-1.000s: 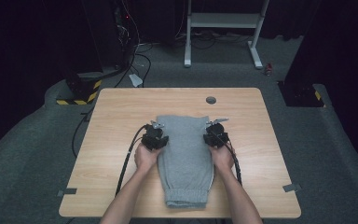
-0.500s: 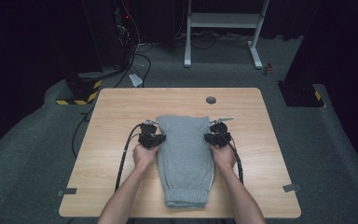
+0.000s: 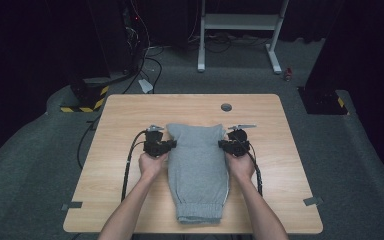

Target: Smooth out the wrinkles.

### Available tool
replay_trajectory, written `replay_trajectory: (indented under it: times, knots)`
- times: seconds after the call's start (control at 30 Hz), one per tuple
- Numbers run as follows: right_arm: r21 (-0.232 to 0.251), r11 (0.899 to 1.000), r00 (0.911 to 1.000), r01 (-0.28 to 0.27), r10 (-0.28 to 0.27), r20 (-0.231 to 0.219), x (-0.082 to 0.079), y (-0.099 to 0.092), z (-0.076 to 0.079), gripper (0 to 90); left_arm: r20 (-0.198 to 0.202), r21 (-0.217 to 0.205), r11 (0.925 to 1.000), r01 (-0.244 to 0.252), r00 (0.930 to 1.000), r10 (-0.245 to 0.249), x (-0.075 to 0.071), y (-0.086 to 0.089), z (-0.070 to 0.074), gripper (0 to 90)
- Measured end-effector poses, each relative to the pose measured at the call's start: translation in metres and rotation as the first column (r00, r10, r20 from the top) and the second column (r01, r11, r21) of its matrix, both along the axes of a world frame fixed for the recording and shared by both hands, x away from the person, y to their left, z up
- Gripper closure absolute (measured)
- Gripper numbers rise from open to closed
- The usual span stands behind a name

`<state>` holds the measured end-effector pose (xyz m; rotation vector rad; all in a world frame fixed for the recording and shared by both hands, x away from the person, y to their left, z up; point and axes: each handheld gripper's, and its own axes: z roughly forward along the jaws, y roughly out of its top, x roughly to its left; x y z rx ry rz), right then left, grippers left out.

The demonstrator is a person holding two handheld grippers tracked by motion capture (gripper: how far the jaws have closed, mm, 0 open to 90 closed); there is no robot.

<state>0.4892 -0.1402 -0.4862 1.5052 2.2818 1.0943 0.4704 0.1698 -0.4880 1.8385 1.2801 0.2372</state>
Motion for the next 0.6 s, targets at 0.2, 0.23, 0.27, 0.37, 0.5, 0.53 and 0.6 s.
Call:
replay_trajectory:
  times: [0.2, 0.23, 0.27, 0.37, 0.5, 0.53, 0.6]
  knots:
    - [0.037, 0.999, 0.9998, -0.006, 0.005, 0.018, -0.004, -0.011, 0.011, 83.0, 0.004, -0.051, 0.9987, -0.005, 1.0, 0.005, -0.002, 0.008, 0.006, 84.1]
    - [0.049, 0.999, 0.9998, -0.005, 0.004, 0.02, -0.005, -0.013, 0.012, 83.1, 0.007, -0.053, 0.9986, -0.002, 1.0, 0.003, -0.002, 0.008, 0.007, 84.1]
    - [0.058, 0.998, 0.9999, -0.002, 0.001, 0.016, -0.006, -0.014, 0.013, 83.1, 0.012, -0.062, 0.9981, 0.001, 0.9999, 0.0, -0.003, 0.009, 0.009, 84.1]
    - [0.068, 0.998, 0.9997, -0.007, 0.006, 0.025, -0.008, -0.015, 0.017, 83.1, 0.022, -0.076, 0.9971, 0.01, 0.9997, -0.009, -0.006, 0.011, 0.014, 84.1]
    - [0.121, 0.993, 0.9998, -0.008, 0.006, 0.019, -0.012, -0.017, 0.024, 83.2, 0.026, -0.098, 0.995, 0.016, 0.9996, -0.014, -0.008, 0.016, 0.018, 84.1]
    - [0.127, 0.992, 0.9998, -0.011, 0.009, 0.019, -0.013, -0.018, 0.026, 83.2, 0.024, -0.108, 0.994, 0.016, 0.9996, -0.013, -0.009, 0.018, 0.019, 84.1]
    - [0.128, 0.992, 0.9997, -0.016, 0.013, 0.021, -0.014, -0.018, 0.029, 83.2, 0.025, -0.117, 0.993, 0.016, 0.9996, -0.013, -0.009, 0.02, 0.021, 84.1]
